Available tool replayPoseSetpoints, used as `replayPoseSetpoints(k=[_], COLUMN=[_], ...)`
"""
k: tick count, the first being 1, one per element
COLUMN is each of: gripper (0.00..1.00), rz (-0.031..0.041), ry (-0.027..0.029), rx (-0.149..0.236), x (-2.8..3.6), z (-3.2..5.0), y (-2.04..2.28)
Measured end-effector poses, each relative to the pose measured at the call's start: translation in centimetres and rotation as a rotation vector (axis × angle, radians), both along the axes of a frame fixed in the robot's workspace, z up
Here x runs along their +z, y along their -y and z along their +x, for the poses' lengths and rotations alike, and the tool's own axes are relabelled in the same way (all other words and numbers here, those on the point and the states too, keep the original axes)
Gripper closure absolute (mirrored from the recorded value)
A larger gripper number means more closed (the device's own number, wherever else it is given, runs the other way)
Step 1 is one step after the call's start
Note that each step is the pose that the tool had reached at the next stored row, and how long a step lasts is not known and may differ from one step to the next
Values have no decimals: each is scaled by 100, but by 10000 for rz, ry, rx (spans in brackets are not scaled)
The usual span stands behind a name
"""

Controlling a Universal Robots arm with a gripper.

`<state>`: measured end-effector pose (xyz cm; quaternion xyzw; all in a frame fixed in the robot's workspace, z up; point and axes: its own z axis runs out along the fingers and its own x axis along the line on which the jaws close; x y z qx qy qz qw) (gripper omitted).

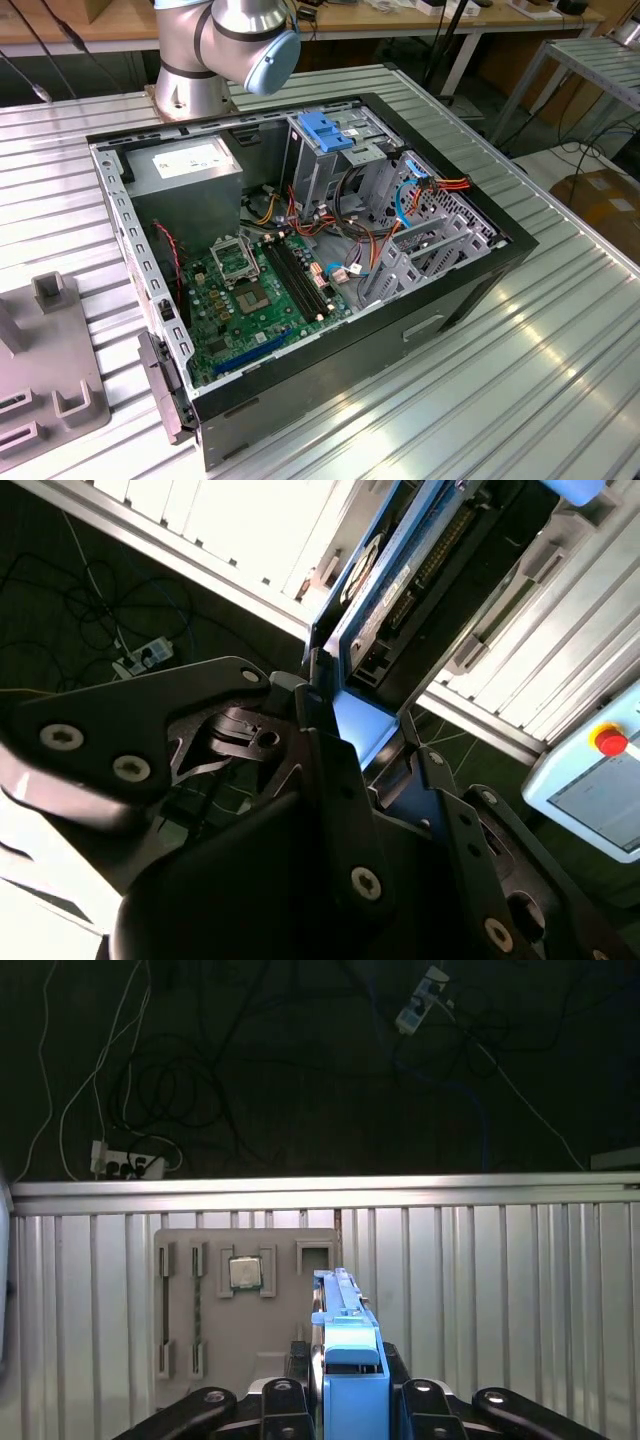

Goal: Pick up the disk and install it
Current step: 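Pick up the disk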

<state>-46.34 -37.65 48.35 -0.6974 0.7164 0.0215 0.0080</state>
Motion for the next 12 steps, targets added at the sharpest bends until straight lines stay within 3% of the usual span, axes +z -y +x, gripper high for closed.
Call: replayPoseSetpoints(k=[12], gripper=[63], rz=[1], ry=[1], rx=[0], x=[234], z=[0], y=[0])
